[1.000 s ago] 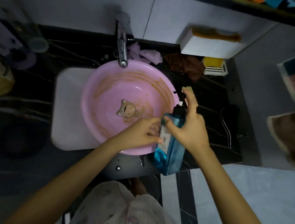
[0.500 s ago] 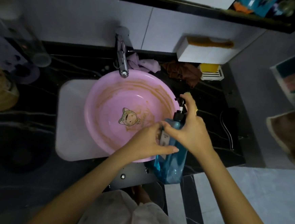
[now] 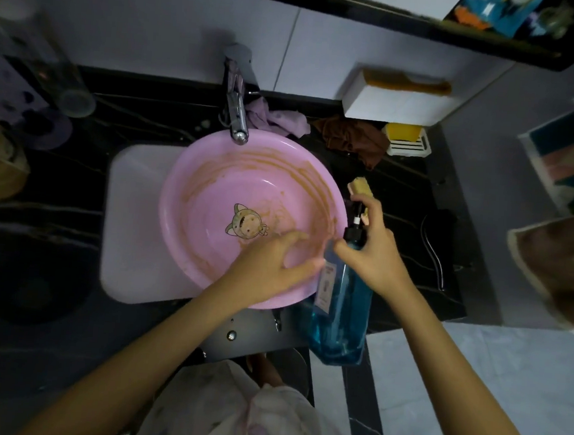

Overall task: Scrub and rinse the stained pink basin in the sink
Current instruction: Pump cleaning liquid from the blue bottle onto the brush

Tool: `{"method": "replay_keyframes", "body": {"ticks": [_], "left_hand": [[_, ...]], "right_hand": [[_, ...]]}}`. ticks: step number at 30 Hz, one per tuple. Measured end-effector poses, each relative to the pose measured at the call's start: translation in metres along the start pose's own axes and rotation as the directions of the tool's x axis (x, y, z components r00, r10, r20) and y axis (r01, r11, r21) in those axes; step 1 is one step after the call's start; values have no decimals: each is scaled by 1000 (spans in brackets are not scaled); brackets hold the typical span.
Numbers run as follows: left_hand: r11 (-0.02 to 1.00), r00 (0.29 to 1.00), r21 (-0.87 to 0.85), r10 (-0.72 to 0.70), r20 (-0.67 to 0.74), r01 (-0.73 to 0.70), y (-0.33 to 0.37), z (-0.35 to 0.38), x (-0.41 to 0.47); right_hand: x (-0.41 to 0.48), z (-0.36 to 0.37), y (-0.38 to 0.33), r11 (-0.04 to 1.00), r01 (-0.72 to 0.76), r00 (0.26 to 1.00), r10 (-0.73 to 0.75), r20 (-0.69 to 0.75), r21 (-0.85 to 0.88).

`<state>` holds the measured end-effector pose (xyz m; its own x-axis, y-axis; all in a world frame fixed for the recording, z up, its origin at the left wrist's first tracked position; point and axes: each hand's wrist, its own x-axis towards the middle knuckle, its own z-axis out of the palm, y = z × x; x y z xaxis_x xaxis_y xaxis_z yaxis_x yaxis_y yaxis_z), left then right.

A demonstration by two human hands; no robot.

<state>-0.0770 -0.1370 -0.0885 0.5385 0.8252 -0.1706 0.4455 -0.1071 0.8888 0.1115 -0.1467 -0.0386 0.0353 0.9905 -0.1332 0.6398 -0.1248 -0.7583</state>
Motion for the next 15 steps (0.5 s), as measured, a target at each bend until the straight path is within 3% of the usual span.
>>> {"method": "replay_keyframes", "body": {"ticks": [2,4,6,10,13,15], "left_hand": [[991,967,122,-18,-256,51,-22,-19,4],[939,875,254,-87,-477,232,-46,-41,5],[864,784,313,-140,-605,395,-66,-59,1],[801,704,224,-310,-638,556,-85,-77,-7],[812,659,37,-446,-606,583,-88,-81,-8],[836,645,2,-421,-638,548,-89,-81,-11]], "right_hand": [[-4,0,10,995,-65,996,70,64,-72],[-8,3,19,988,-86,988,101,116,-125],[-11,7,26,988,-124,982,136,132,-92],[-14,11,30,987,-153,978,159,138,-55],[-19,14,30,983,-170,969,180,168,-73],[-20,16,31,979,-182,961,197,194,-92]]}}
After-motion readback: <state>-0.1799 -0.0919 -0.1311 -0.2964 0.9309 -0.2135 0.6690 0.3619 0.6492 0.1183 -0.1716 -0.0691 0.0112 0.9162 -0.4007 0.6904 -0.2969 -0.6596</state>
